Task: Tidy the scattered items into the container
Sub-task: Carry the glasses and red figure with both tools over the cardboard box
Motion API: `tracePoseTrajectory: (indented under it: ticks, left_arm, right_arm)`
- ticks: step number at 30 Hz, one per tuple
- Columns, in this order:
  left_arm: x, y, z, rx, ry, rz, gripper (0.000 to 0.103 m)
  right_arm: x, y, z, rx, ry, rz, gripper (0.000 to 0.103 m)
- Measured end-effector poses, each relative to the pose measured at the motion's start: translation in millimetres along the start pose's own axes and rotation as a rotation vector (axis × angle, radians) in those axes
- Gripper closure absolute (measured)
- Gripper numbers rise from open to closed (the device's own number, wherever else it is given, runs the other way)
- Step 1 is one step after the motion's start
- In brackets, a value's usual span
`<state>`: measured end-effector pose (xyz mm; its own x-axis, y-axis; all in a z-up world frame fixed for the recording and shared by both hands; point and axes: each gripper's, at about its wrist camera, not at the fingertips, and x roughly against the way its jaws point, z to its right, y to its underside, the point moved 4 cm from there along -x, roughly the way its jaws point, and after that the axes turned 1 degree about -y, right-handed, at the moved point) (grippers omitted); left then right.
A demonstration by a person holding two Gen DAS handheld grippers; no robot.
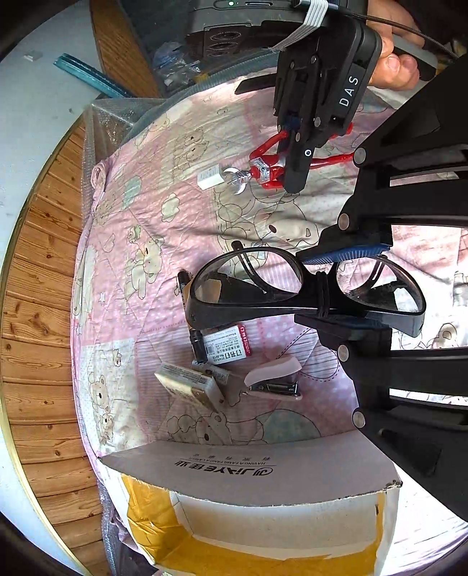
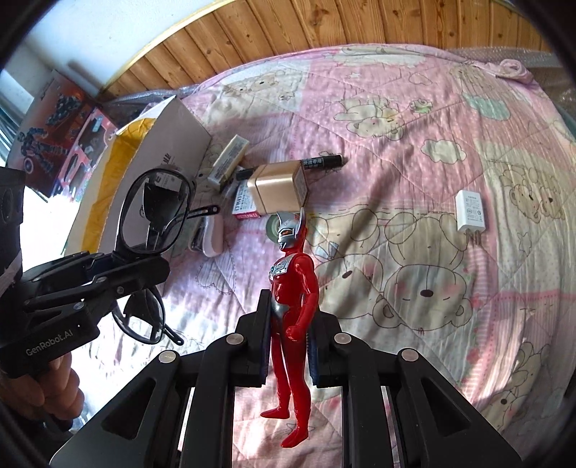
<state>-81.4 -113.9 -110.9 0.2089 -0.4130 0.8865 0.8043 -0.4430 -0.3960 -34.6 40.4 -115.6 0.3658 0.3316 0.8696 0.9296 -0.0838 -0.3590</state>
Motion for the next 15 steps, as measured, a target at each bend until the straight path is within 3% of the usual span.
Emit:
tracePoseTrajectory:
  ticks: [15]
  left_arm:
    - [36,-7,-25,0.079,0.042,0.082,0.076]
  right_arm:
    - [13,-17,-50,0.07,0.013,0.004,0.086]
